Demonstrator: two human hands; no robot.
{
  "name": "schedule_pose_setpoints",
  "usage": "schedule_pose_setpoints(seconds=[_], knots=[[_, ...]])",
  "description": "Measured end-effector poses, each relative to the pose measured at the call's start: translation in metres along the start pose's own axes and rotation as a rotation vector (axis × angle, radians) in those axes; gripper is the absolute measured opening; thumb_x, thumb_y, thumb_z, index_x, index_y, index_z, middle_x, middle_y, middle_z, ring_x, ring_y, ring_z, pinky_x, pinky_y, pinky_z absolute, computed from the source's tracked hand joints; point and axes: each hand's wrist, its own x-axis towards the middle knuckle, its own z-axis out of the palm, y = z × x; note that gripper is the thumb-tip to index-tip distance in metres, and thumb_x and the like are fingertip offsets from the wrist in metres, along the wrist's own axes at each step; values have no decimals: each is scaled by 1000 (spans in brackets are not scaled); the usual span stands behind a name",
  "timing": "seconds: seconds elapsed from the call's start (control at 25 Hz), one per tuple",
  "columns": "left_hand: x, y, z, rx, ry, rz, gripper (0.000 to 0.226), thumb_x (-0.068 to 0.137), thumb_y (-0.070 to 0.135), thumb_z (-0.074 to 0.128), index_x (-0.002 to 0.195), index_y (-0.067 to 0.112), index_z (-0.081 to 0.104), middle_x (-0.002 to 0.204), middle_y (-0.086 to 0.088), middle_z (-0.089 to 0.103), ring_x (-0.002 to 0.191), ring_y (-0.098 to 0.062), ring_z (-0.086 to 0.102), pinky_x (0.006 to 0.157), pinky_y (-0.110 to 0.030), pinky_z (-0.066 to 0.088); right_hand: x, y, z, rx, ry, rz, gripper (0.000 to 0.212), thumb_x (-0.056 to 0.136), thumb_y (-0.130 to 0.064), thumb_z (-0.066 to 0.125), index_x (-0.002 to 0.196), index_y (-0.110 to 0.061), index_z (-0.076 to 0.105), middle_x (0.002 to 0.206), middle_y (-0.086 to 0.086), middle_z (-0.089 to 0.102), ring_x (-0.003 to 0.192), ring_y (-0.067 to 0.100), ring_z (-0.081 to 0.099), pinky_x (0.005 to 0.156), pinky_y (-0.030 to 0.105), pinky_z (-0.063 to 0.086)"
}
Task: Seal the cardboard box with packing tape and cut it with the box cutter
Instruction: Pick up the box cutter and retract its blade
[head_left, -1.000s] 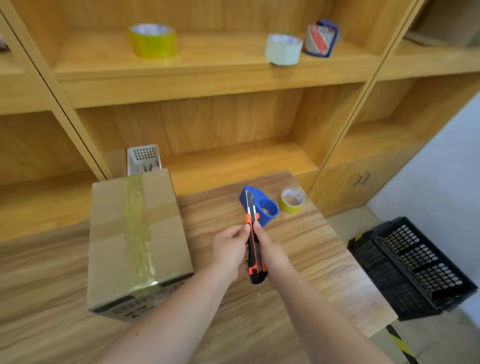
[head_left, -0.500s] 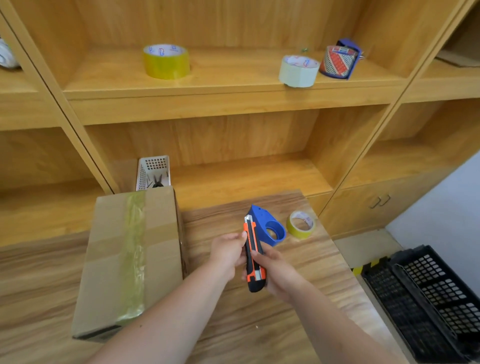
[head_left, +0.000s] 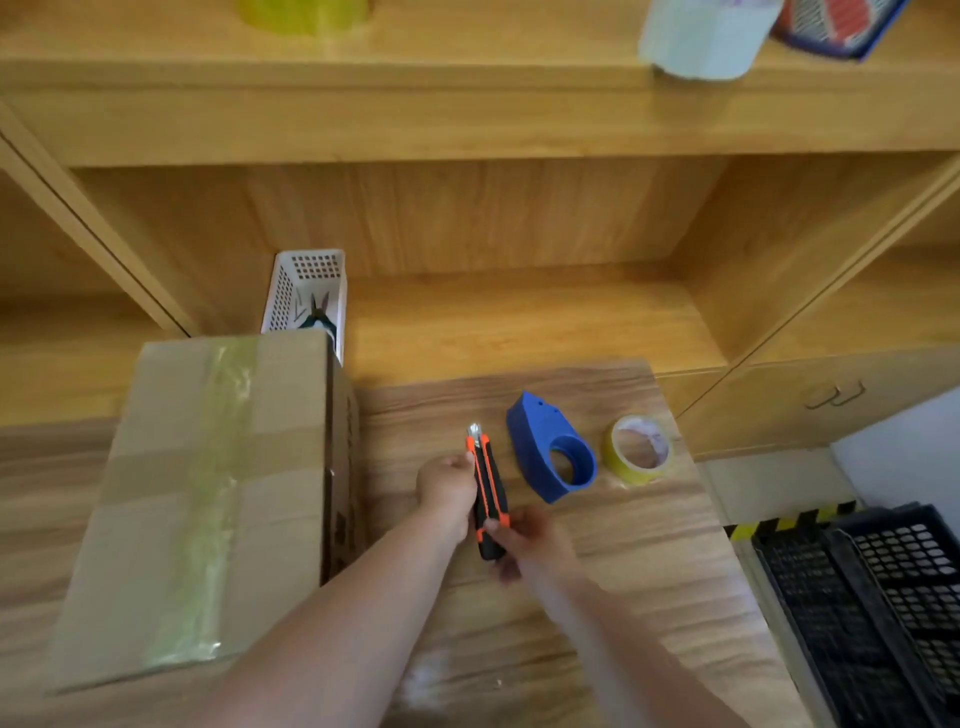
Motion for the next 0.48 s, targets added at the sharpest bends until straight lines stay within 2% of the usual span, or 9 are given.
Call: schedule_pose_setpoints(seconds=[0.08, 0.16, 0.24, 0.32, 0.4, 0.48], knots=[[13, 0, 12, 23, 38, 18, 18, 92, 23, 56, 85, 10, 66, 80, -6, 66, 73, -26, 64, 71, -35, 56, 10, -5, -2, -21, 68, -47, 12, 86, -25, 65, 85, -15, 61, 71, 7, 71, 43, 15, 58, 43, 26, 47], [23, 0, 21, 56, 64, 88, 7, 90, 14, 58, 94, 16, 64, 86, -1, 66, 79, -22, 64, 75, -35, 55, 21, -13, -5, -73, 91, -69, 9, 88, -24, 62, 82, -19, 58, 72, 5, 70, 42, 13, 58, 41, 24, 47], [32, -2, 27, 124, 61, 160, 19, 87, 6, 60, 101, 19, 64, 85, 5, 65, 83, -20, 64, 73, -36, 55, 32, -17, -4, -145, 103, -80, 10, 89, -23, 60, 86, -20, 51, 77, 5, 68, 44, 13, 59, 41, 24, 47], [39, -6, 29, 205, 56, 200, 27, 86, 2, 60, 107, 18, 63, 84, 7, 62, 80, -17, 63, 61, -29, 51, 42, -15, -2, -272, 103, -122, 13, 91, -24, 56, 99, -22, 47, 85, 3, 66, 62, 18, 64, 54, 33, 54], [46, -10, 31, 256, 55, 231, 32, 85, 2, 61, 112, 18, 63, 91, 2, 64, 84, -18, 64, 65, -27, 51, 47, -11, 1, -412, 76, -188, 28, 92, -25, 50, 119, -26, 42, 92, 2, 67, 81, 20, 65, 73, 41, 56], [49, -13, 33, 328, 49, 286, 34, 86, 4, 60, 115, 20, 63, 98, 0, 66, 86, -16, 63, 71, -25, 48, 49, -9, 4, -546, 40, -201, 46, 95, -29, 43, 137, -31, 25, 97, 5, 68, 86, 22, 65, 76, 41, 55]])
